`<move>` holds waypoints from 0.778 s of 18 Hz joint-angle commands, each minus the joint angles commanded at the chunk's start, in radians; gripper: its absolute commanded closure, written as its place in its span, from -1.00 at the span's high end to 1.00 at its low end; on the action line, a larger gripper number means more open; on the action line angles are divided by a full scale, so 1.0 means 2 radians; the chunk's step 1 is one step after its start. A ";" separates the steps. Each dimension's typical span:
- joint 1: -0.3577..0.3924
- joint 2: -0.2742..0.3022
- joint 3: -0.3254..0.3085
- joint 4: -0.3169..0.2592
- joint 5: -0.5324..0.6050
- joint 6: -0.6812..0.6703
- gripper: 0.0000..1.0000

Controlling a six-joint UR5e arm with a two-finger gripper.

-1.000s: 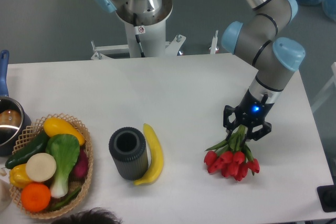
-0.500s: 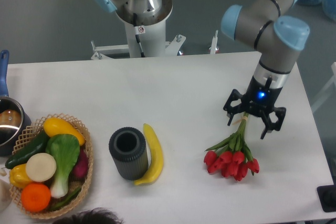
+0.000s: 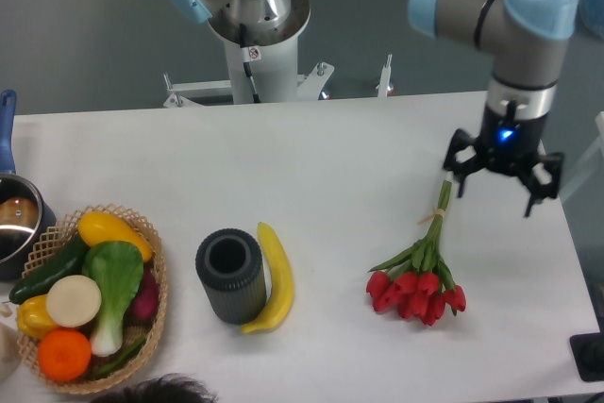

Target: Place the flowers on the table

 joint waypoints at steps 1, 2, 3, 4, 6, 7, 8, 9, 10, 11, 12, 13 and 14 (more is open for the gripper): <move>0.008 0.009 0.005 -0.018 0.006 0.021 1.00; 0.021 0.018 0.003 -0.029 0.017 0.045 1.00; 0.028 0.022 0.003 -0.035 0.026 0.069 1.00; 0.031 0.024 0.001 -0.036 0.032 0.086 1.00; 0.038 0.030 -0.005 -0.037 0.039 0.101 1.00; 0.043 0.031 -0.008 -0.036 0.041 0.101 1.00; 0.046 0.036 -0.011 -0.036 0.041 0.101 1.00; 0.049 0.039 -0.018 -0.034 0.041 0.101 1.00; 0.051 0.040 -0.021 -0.032 0.041 0.101 1.00; 0.053 0.041 -0.021 -0.030 0.041 0.101 1.00; 0.055 0.041 -0.021 -0.030 0.041 0.101 1.00; 0.055 0.041 -0.022 -0.030 0.041 0.101 1.00; 0.056 0.042 -0.022 -0.030 0.041 0.101 1.00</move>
